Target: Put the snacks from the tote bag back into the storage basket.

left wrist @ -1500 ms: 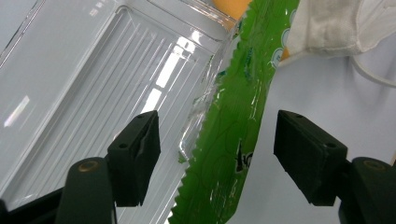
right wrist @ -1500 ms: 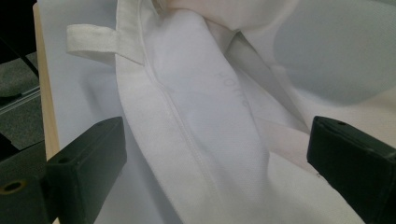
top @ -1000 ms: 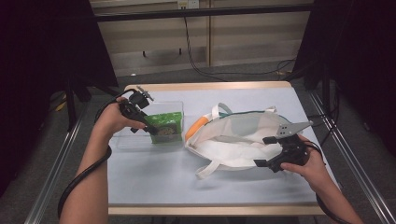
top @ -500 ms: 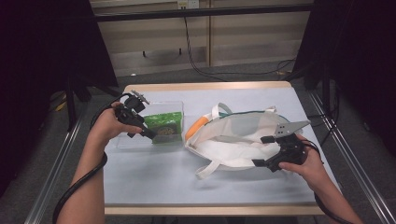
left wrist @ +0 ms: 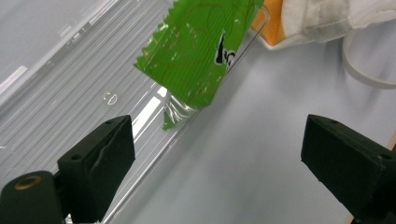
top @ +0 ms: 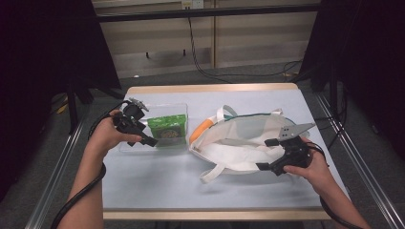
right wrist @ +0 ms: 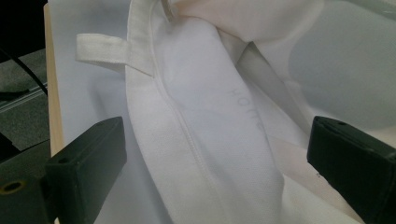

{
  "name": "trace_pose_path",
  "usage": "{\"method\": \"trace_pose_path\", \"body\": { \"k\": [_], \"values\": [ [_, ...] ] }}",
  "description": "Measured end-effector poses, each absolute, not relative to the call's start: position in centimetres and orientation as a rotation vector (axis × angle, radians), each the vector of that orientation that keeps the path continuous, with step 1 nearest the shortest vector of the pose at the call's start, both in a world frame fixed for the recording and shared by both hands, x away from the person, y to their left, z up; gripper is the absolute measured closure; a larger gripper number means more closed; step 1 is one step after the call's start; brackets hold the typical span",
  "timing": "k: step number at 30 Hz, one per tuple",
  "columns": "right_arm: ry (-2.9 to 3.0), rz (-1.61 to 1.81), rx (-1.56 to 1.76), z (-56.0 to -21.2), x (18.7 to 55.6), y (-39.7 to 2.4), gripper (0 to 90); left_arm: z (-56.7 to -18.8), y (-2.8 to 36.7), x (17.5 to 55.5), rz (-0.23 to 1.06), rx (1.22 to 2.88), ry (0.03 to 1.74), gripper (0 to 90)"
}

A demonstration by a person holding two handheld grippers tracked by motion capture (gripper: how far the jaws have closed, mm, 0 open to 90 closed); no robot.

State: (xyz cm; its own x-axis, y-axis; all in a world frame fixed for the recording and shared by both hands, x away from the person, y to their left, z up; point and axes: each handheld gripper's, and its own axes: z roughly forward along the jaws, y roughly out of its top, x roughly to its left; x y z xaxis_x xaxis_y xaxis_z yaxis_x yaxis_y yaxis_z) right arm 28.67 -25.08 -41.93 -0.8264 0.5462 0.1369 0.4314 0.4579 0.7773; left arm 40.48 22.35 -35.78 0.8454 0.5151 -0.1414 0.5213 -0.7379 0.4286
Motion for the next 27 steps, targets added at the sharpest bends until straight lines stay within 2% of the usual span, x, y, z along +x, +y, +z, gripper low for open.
{"method": "trace_pose_path", "body": {
  "k": [1,3,4,6,7,8,13,15,16,17,20,22,23,27],
  "values": [
    [2.569,1.308,0.866,-41.9,28.7,-25.1,4.2,-36.0,22.2,40.2,-0.021,2.533,0.799,9.8],
    [2.568,1.31,0.862,-41.9,28.7,-25.0,4.2,-35.9,22.2,40.2,-0.025,2.593,0.732,9.1],
    [2.568,1.31,0.861,-41.9,28.7,-25.0,4.2,-36.1,21.9,39.8,-0.033,2.539,0.775,9.1],
    [2.57,1.311,0.861,-41.9,28.7,-25.0,4.2,-36.1,22.0,39.9,-0.037,2.554,0.737,9.2],
    [2.571,1.308,0.856,-41.9,28.7,-25.0,4.2,-36.2,21.8,39.5,-0.043,2.518,0.771,9.2],
    [2.57,1.31,0.852,-41.9,28.7,-25.0,4.2,-36.0,22.1,39.8,-0.031,2.58,0.703,9.2],
    [2.571,1.313,0.851,-41.8,28.7,-24.8,4.2,-36.4,21.7,38.9,-0.039,2.512,0.743,8.8],
    [2.57,1.312,0.848,-41.8,28.7,-24.8,4.2,-36.4,21.8,38.9,-0.034,2.549,0.685,8.7],
    [2.572,1.314,0.846,-41.7,28.7,-24.9,4.2,-36.7,21.4,38.3,-0.042,2.471,0.761,8.7],
    [2.572,1.314,0.845,-41.7,28.7,-24.9,4.2,-36.5,21.7,38.6,-0.037,2.547,0.672,8.7],
    [2.572,1.314,0.846,-41.7,28.6,-24.9,4.2,-37.0,21.2,37.9,-0.033,2.462,0.757,8.2],
    [2.571,1.317,0.849,-41.7,28.6,-24.9,4.2,-36.9,21.4,38.1,-0.027,2.512,0.706,7.8],
    [2.571,1.314,0.843,-41.7,28.7,-24.9,4.2,-37.3,21.2,37.6,-0.028,2.454,0.755,7.4],
    [2.57,1.318,0.849,-41.8,28.7,-24.8,4.2,-37.7,21.3,37.4,-0.036,2.461,0.717,7.3]
  ]
}}
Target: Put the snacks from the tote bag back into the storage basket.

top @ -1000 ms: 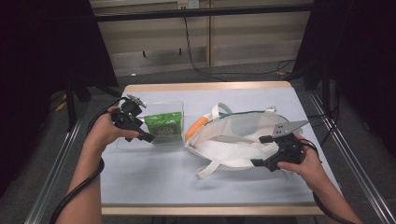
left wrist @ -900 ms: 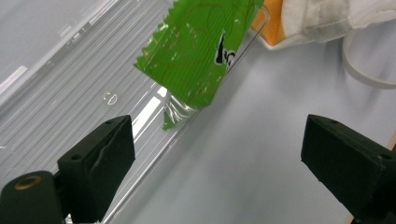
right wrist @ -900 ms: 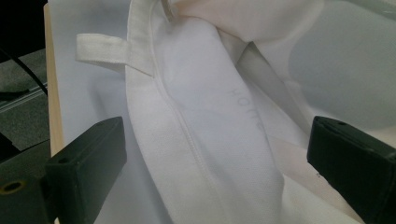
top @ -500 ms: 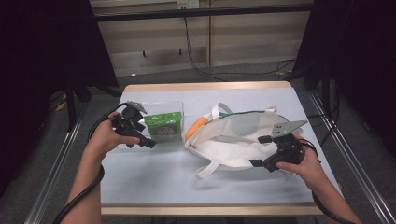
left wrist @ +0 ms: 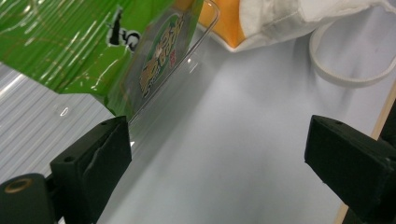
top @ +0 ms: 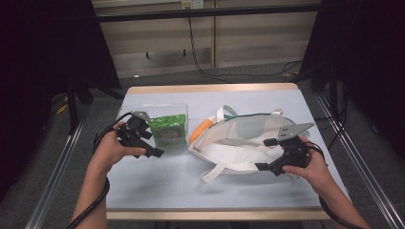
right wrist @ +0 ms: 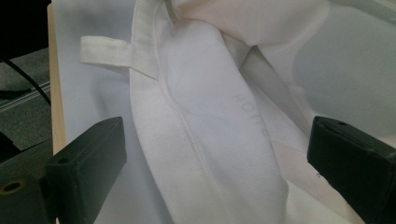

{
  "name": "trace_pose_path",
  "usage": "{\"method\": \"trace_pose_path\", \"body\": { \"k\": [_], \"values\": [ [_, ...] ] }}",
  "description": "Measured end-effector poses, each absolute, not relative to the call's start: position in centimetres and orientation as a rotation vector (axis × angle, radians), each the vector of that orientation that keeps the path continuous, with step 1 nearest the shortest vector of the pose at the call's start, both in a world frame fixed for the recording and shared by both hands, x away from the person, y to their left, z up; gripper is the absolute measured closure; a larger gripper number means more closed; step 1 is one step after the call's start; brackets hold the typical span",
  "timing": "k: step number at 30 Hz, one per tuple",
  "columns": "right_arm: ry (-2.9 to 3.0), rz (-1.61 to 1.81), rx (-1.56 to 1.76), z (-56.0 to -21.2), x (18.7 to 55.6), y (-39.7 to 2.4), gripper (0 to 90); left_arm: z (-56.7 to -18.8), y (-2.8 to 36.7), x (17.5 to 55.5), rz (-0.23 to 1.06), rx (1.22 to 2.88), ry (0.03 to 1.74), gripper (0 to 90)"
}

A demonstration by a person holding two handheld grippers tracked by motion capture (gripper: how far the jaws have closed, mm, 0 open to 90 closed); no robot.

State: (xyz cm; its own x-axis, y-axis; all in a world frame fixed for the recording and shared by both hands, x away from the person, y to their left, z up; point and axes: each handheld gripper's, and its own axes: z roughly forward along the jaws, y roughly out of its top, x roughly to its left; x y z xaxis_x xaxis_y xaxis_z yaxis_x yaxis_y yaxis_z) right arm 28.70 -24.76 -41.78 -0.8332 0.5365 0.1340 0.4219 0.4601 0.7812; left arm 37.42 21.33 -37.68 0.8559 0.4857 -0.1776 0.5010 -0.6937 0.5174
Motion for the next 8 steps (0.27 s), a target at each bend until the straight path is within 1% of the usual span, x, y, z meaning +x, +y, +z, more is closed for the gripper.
{"method": "trace_pose_path", "body": {
  "k": [4,7,8],
  "values": [
    [2.574,1.312,0.842,-41.79,28.66,-24.67,4.1,-37.97,21.42,37.33,-0.031,2.467,0.72,7.1],
    [2.571,1.314,0.842,-41.69,28.61,-24.72,4.1,-38.14,21.37,36.97,-0.027,2.437,0.738,7.1],
    [2.571,1.314,0.842,-41.69,28.61,-24.72,4.1,-38.11,21.4,36.92,-0.026,2.449,0.72,7.1]
  ]
}}
